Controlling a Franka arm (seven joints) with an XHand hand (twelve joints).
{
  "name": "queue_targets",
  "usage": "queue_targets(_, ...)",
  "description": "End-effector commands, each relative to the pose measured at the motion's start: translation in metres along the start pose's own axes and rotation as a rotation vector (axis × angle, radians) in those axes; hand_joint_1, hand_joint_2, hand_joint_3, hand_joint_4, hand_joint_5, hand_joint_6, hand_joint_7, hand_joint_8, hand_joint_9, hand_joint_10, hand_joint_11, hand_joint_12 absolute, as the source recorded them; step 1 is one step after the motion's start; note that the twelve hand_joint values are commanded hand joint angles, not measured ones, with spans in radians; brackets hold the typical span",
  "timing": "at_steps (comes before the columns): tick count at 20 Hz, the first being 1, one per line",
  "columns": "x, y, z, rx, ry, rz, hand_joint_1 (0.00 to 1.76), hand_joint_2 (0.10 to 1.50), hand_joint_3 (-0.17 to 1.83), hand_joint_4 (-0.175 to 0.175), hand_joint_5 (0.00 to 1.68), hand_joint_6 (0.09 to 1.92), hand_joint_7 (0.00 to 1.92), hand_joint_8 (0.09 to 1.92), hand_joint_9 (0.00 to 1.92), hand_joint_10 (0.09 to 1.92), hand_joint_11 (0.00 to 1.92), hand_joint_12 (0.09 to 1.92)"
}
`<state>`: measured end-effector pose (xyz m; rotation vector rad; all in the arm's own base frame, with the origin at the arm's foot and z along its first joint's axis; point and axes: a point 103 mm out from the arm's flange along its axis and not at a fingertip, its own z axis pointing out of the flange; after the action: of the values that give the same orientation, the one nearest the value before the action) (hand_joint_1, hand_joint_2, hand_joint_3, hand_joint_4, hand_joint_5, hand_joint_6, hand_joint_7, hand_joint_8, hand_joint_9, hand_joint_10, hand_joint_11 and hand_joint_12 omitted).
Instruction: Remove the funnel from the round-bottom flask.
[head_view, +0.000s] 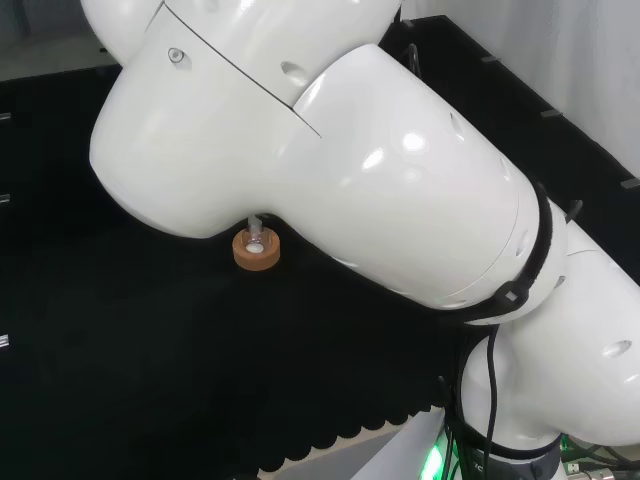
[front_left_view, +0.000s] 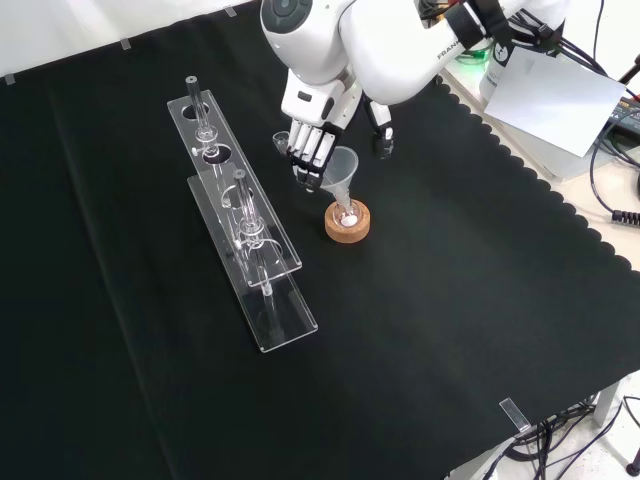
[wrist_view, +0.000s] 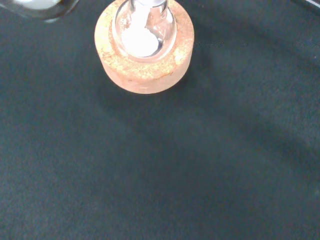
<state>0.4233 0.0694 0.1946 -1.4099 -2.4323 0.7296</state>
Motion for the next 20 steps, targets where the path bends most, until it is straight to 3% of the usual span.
queue_targets(1, -0.002, 0.006, -0.001, -0.024, -0.026, -0.005, 0.67, 0.62, 0.43, -0.049, 0.12, 0.09, 0.03, 0.66, 0.3, 0.8, 0.5, 1.37)
queue_targets(5, 0.0, 0.003, -0.007, -0.065, -0.029, -0.016, 0.68, 0.62, 0.43, -0.045, 0.15, 0.09, 0.06, 0.68, 0.36, 0.77, 0.52, 1.36)
queue_targets(10, 0.002, 0.004, -0.017, -0.065, -0.025, -0.026, 0.68, 0.62, 0.43, -0.039, 0.14, 0.09, 0.01, 0.66, 0.31, 0.75, 0.52, 1.35)
queue_targets(20, -0.004, 0.016, -0.015, 0.001, -0.002, -0.027, 0.67, 0.62, 0.42, -0.035, 0.12, 0.09, 0.0, 0.6, 0.23, 0.8, 0.51, 1.35)
